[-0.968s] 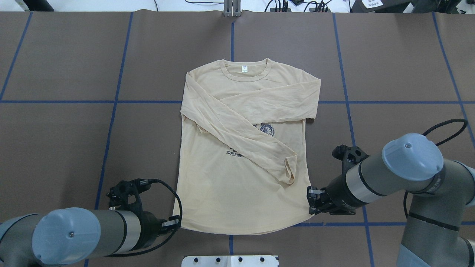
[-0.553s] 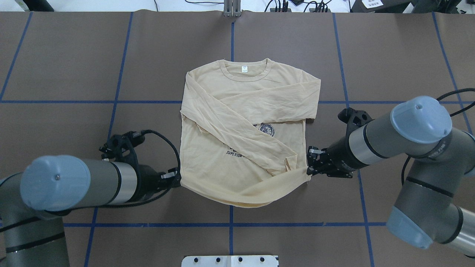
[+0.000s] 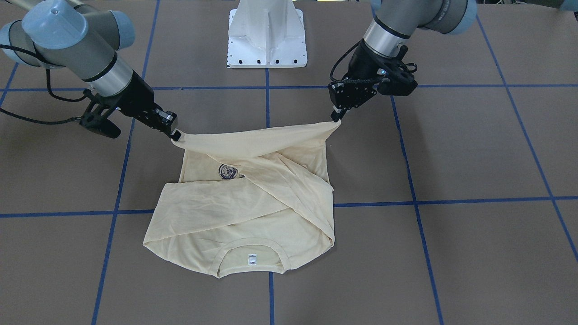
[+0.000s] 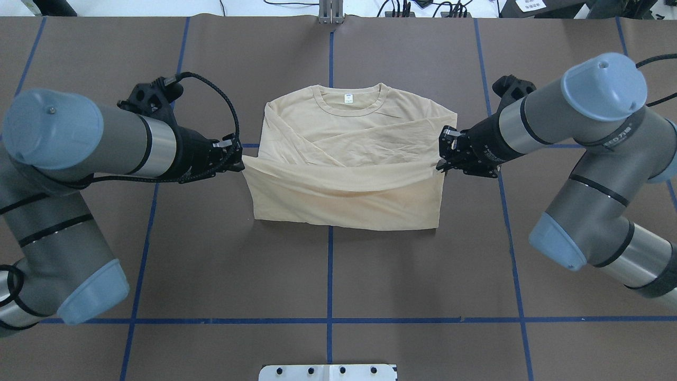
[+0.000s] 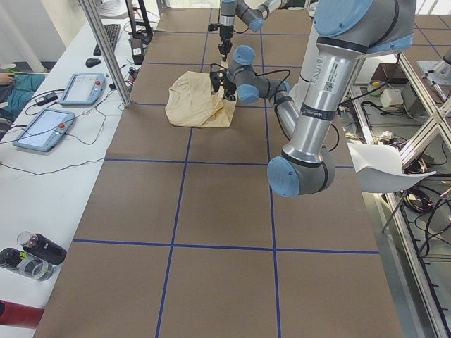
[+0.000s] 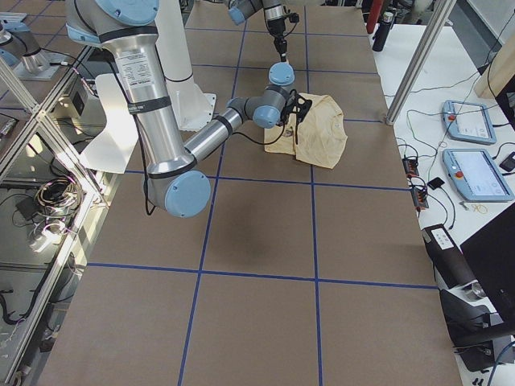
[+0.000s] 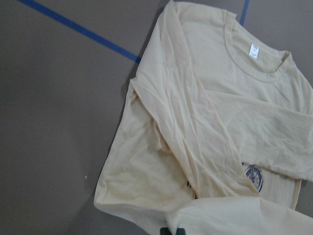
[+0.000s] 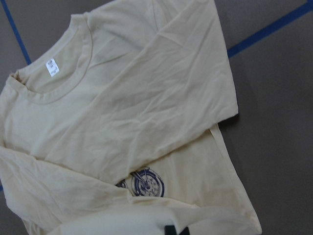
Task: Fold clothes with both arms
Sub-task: 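Carry the hem with both grippers past the collar, folding shirt in half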
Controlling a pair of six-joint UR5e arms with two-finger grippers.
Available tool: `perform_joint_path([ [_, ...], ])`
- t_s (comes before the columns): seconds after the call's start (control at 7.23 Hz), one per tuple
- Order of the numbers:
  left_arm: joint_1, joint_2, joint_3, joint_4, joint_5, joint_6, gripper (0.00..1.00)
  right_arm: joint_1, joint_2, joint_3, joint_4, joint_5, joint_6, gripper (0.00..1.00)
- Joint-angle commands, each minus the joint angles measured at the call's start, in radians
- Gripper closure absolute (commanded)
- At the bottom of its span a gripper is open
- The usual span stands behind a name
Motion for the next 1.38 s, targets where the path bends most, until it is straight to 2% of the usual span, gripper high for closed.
perform_joint_path([
  [0.0,-0.087,-0.079,0.121,-0.054,-0.044,0.026,1.0,0.053,0.066,-0.089,0.001,-0.006,-0.004,1.0],
  [0.28,-0.089,-0.115,0.25,-0.14,-0.041,0.026,1.0,0.114,0.123,-0.177,0.003,-0.01,-0.022,1.0],
  [0.55,-0.089,-0.165,0.335,-0.142,-0.036,0.029,1.0,0.159,0.186,-0.269,0.003,-0.012,-0.053,1.0],
  [0.83,-0.12,-0.224,0.424,-0.145,-0.035,0.026,1.0,0.159,0.263,-0.391,0.004,-0.058,-0.076,1.0],
  [0.97,-0.14,-0.253,0.494,-0.19,-0.035,0.027,1.0,0.159,0.28,-0.412,0.004,-0.066,-0.076,1.0],
  [1.11,-0.144,-0.276,0.597,-0.309,-0.03,0.026,1.0,0.159,0.295,-0.45,0.048,-0.073,-0.076,1.0],
  [1.24,-0.146,-0.311,0.681,-0.366,-0.007,0.023,1.0,0.155,0.295,-0.506,0.125,-0.073,-0.076,1.0],
])
